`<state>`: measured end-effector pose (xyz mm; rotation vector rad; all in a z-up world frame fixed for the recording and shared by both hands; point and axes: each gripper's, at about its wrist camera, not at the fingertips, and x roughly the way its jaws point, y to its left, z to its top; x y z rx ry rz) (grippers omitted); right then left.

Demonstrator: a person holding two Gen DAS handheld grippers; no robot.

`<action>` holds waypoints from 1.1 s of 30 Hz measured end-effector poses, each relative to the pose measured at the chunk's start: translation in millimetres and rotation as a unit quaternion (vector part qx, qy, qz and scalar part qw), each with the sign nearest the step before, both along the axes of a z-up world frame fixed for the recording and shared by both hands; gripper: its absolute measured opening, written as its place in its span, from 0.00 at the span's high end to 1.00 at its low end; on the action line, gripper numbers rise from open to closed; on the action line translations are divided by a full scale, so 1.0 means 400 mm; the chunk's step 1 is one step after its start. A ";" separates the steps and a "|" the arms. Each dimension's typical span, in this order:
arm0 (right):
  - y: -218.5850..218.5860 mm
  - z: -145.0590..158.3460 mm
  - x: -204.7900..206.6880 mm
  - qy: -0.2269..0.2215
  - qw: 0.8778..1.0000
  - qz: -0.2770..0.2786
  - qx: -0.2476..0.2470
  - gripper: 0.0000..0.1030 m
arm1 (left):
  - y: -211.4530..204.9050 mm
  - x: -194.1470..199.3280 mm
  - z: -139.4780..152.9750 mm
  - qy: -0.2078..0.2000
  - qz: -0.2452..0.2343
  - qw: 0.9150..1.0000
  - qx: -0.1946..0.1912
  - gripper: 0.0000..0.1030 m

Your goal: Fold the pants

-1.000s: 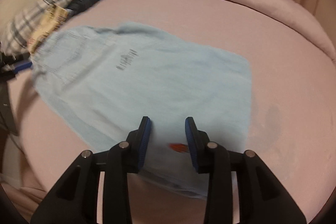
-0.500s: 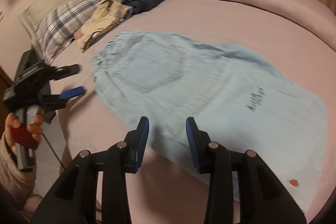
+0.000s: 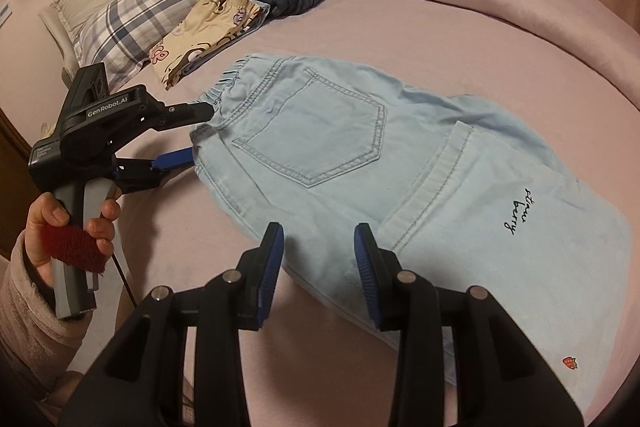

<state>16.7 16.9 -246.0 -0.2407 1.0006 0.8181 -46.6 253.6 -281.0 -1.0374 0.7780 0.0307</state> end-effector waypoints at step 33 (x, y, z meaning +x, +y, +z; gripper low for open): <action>-0.064 -0.092 0.118 0.035 0.994 -0.097 -0.028 0.63 | -0.131 0.003 0.131 -0.008 -0.013 0.978 0.207 0.72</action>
